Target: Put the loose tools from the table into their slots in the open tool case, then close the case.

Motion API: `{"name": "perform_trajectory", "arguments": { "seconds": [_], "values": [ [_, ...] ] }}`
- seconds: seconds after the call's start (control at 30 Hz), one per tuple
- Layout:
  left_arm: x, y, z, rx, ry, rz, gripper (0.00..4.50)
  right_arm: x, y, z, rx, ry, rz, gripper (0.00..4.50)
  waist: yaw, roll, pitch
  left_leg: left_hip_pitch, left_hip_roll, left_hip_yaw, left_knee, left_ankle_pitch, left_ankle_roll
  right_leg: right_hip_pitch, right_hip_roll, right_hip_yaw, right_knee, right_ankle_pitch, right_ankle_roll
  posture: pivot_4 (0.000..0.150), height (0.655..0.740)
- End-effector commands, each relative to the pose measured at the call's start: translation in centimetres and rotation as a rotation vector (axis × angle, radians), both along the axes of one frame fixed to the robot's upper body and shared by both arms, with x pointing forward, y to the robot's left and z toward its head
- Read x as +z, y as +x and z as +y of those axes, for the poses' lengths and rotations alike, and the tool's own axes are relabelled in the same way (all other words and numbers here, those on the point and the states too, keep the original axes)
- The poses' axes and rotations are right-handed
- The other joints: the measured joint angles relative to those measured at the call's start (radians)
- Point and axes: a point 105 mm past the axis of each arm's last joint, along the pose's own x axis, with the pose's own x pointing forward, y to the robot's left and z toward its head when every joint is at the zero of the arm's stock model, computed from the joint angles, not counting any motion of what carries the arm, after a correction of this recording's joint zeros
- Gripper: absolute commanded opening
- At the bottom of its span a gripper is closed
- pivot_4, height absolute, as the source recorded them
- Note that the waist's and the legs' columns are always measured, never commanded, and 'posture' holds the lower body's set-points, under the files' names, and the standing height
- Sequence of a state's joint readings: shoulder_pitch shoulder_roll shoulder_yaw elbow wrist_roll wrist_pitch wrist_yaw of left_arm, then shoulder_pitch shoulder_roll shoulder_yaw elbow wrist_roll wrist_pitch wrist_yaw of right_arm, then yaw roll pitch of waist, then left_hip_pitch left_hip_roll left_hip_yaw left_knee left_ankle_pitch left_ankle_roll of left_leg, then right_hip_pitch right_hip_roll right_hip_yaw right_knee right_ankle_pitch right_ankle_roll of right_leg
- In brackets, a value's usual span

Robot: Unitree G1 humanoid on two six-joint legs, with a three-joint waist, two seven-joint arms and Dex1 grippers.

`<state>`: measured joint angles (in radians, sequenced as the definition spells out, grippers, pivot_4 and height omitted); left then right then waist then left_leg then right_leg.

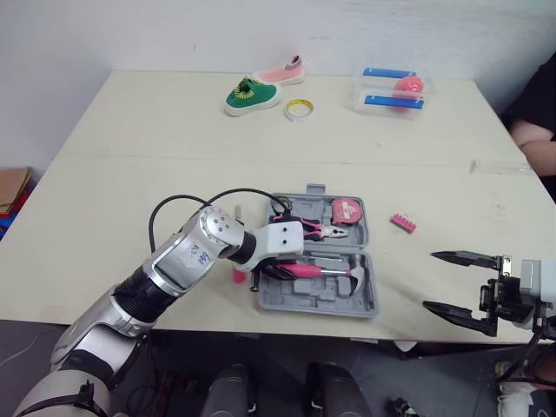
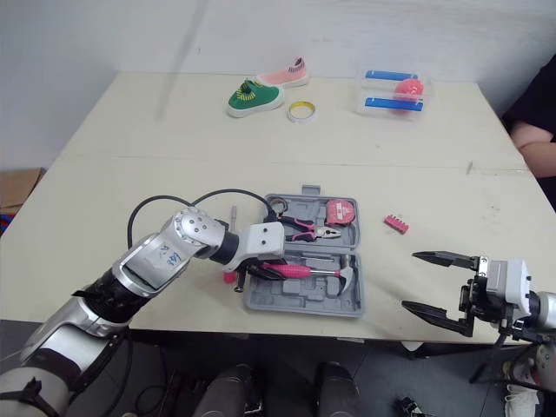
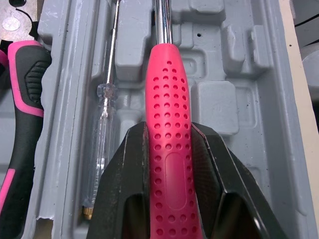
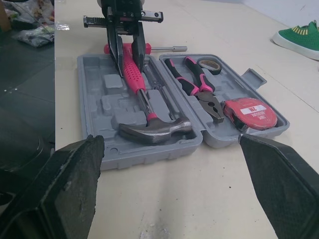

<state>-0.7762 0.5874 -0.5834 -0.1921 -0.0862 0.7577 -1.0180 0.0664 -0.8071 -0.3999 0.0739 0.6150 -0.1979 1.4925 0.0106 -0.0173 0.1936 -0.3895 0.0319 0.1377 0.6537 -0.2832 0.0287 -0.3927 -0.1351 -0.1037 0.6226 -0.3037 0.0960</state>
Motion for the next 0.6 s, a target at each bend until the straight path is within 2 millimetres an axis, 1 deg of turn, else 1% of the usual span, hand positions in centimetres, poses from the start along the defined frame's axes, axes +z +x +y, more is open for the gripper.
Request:
{"name": "perform_trajectory", "arguments": {
  "seconds": [0.03, 0.07, 0.13, 0.23, 0.33, 0.4, 0.43, 0.47, 0.5, 0.53, 0.57, 0.6],
  "values": [
    [1.8, 0.1, -1.0, -0.037, -0.083, -0.096, 2.16, 0.6, -0.1, 0.6, 0.017, -0.004, -0.037, 4.50, 0.000, 0.000, 0.000, 0.000, 0.000, 0.000, 0.000, 0.000, 0.000, 0.000, 0.000, 0.000, 0.000, 0.000, 0.000, 0.150, 0.7400],
    [2.4, -0.4, -1.2, -0.061, -0.122, -0.096, 2.46, 0.7, -0.1, 0.7, 0.017, -0.005, -0.039, 4.50, 0.000, 0.000, 0.000, 0.000, 0.000, 0.000, 0.000, 0.000, 0.000, 0.000, 0.000, 0.000, 0.000, 0.000, 0.000, 0.150, 0.7400],
    [2.8, -0.8, -1.0, -0.090, -0.147, -0.106, 3.21, 0.8, 0.0, 0.7, 0.016, -0.005, -0.044, 4.50, 0.001, 0.000, 0.000, 0.000, 0.000, 0.000, 0.000, 0.000, 0.000, 0.000, 0.000, 0.000, 0.000, 0.000, 0.000, 0.150, 0.7400],
    [3.3, -1.6, -0.9, -0.145, -0.222, -0.126, 3.21, 0.9, 0.2, 1.0, 0.018, -0.005, -0.049, 4.50, 0.002, 0.000, 0.000, 0.000, 0.000, 0.000, 0.000, 0.000, 0.000, 0.000, -0.001, 0.000, 0.000, 0.000, 0.000, 0.150, 0.7400],
    [4.5, -1.8, -1.7, -0.164, -0.392, -0.149, 3.21, 1.0, 0.4, 1.2, 0.017, -0.002, -0.051, 4.50, 0.002, 0.000, 0.000, 0.000, 0.000, 0.000, 0.000, 0.000, 0.000, 0.000, -0.001, 0.000, 0.000, 0.000, 0.000, 0.150, 0.7400],
    [5.1, -1.4, -2.3, -0.116, -0.517, -0.124, 2.68, 1.0, 0.5, 1.5, 0.018, 0.001, -0.051, 4.50, 0.004, 0.000, 0.000, 0.000, 0.000, 0.000, 0.001, 0.000, 0.000, 0.000, -0.001, 0.000, 0.001, 0.000, 0.000, 0.150, 0.7400],
    [5.1, -1.0, -2.4, -0.093, -0.552, -0.122, 2.52, 1.0, 0.5, 1.5, 0.019, 0.001, -0.050, 4.50, 0.010, 0.000, 0.000, 0.000, 0.000, -0.001, 0.002, 0.000, 0.000, 0.001, -0.001, 0.000, 0.001, 0.000, 0.000, 0.150, 0.7400],
    [5.0, -0.8, -2.4, -0.081, -0.571, -0.122, 2.03, 1.0, 0.5, 1.6, 0.019, 0.002, -0.049, 4.50, 0.013, 0.000, 0.000, 0.000, 0.000, -0.002, 0.004, -0.001, 0.001, 0.002, -0.003, 0.000, 0.001, 0.000, 0.000, 0.150, 0.7400],
    [4.2, -0.6, -2.4, -0.074, -0.548, -0.126, 1.78, 1.0, 0.5, 1.6, 0.018, 0.002, -0.049, 4.50, 0.014, 0.000, 0.000, -0.002, 0.000, -0.003, 0.006, -0.001, 0.002, 0.002, -0.003, 0.000, 0.001, 0.000, 0.000, 0.150, 0.7400],
    [3.3, -0.5, -2.3, -0.070, -0.526, -0.122, 1.24, 1.0, 0.6, 1.7, 0.016, 0.003, -0.051, 4.50, 0.014, 0.000, 0.000, -0.002, 0.000, -0.004, 0.006, -0.001, 0.002, 0.002, -0.003, 0.000, 0.001, 0.000, 0.000, 0.150, 0.7400],
    [2.4, -0.5, -2.3, -0.068, -0.511, -0.114, 0.84, 1.0, 0.7, 1.7, 0.014, 0.002, -0.055, 4.50, 0.014, 0.000, 0.000, -0.002, 0.000, -0.004, 0.006, -0.001, 0.001, 0.002, -0.003, -0.001, 0.001, 0.000, 0.000, 0.150, 0.7400],
    [1.7, -0.5, -2.3, -0.059, -0.505, -0.096, 0.36, 1.1, 0.9, 1.8, 0.012, 0.004, -0.058, 4.50, 0.014, 0.000, 0.000, -0.001, 0.000, -0.004, 0.006, -0.001, 0.001, 0.002, -0.002, -0.002, 0.001, 0.000, 0.000, 0.150, 0.7400]
  ]
}}
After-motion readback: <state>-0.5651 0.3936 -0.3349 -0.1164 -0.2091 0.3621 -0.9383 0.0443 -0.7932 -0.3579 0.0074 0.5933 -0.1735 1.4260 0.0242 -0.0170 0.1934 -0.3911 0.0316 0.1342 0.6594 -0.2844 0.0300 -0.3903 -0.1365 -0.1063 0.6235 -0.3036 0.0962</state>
